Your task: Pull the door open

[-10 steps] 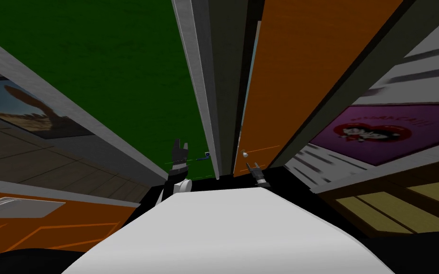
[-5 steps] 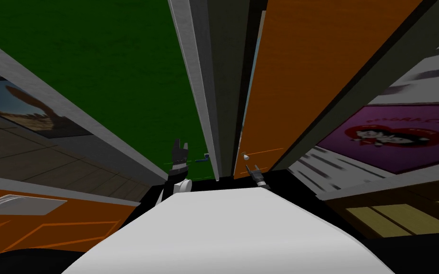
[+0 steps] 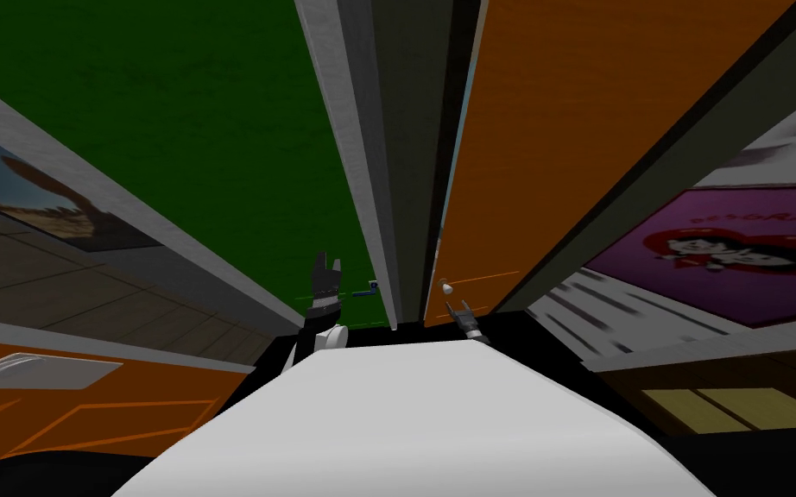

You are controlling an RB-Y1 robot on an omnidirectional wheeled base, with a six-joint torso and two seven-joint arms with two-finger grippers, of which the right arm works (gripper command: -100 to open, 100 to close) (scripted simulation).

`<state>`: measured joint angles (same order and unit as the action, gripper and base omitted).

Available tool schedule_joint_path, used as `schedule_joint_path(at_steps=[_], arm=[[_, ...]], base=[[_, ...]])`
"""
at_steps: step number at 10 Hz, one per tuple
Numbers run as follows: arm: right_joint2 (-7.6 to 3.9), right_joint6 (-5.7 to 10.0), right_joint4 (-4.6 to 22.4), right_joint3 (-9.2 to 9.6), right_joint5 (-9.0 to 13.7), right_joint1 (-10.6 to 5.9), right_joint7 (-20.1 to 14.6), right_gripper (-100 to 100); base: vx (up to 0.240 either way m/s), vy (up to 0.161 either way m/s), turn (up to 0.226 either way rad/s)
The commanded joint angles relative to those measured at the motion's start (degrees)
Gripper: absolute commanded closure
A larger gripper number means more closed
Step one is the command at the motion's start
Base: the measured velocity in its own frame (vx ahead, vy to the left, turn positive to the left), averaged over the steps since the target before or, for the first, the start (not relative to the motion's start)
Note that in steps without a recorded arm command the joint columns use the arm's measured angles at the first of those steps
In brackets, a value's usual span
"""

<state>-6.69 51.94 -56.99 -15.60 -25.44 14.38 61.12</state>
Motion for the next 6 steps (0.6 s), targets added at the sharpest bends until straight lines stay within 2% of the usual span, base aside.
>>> schedule_joint_path(at_steps=[1,4,5,6], arm=[[-0.7,0.42,2.05,-0.09,0.47,-1.66,0.31,-100],[-2.27,1.17,6.95,-0.27,1.54,-5.49,0.89,-100],[-2.27,1.17,7.31,-0.27,1.54,-5.49,0.89,-100],[-2.85,1.47,9.39,-0.34,1.96,-6.94,1.12,-100]], base=[[0.028,0.029,0.016],[0.032,0.028,0.008],[0.029,0.016,0.005],[0.027,0.016,0.005]])
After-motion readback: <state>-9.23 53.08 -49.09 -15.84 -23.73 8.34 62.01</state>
